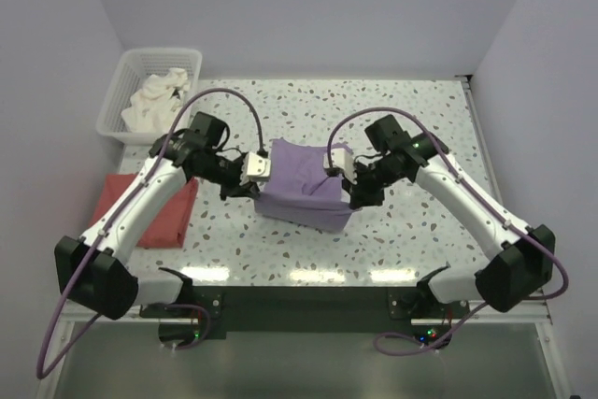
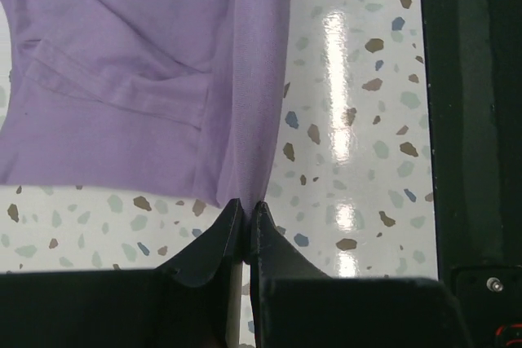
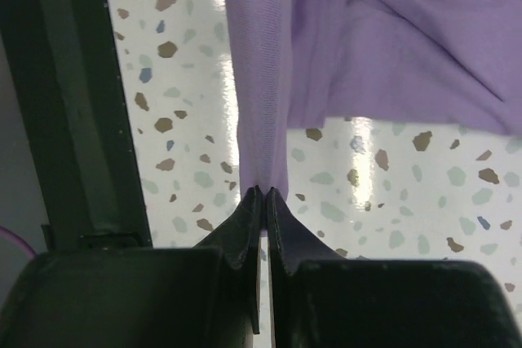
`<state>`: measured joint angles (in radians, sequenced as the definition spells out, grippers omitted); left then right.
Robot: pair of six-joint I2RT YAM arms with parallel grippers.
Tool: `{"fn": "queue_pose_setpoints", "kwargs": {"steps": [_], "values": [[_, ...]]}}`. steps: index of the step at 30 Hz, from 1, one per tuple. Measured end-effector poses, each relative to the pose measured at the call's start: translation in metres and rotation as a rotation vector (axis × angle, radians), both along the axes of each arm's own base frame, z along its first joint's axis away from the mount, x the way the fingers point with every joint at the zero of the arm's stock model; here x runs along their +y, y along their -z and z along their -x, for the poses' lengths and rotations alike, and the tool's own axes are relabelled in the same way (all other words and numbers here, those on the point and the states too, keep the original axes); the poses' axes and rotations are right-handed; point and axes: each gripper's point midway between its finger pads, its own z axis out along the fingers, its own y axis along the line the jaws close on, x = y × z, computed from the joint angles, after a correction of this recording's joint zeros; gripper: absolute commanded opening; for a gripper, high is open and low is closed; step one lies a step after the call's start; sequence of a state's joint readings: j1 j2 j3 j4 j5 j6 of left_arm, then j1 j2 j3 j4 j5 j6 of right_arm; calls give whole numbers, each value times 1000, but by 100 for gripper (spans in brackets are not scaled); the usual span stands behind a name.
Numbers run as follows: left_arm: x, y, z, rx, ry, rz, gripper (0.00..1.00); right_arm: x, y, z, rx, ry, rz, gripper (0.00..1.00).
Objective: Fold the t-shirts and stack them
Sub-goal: Fold the tshirt
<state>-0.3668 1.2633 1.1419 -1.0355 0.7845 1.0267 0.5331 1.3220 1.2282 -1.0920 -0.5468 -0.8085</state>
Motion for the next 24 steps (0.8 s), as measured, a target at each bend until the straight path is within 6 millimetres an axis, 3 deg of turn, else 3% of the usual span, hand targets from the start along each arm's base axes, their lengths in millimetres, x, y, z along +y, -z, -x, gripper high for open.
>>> {"fn": "queue_pose_setpoints", "kwargs": {"steps": [9, 16, 20, 24], "values": [[-10, 26, -77, 89, -47, -49, 0, -13, 26, -79, 83, 46, 68, 0], [-13, 57, -162, 111, -92, -81, 0, -11, 55, -141, 129, 32, 100, 0], [-18, 76, -205, 96, -103, -94, 0, -13, 83, -190, 142, 40, 117, 0], [-19, 107, -222, 127, -122, -116, 0, -15, 119, -222, 167, 51, 135, 0]]}}
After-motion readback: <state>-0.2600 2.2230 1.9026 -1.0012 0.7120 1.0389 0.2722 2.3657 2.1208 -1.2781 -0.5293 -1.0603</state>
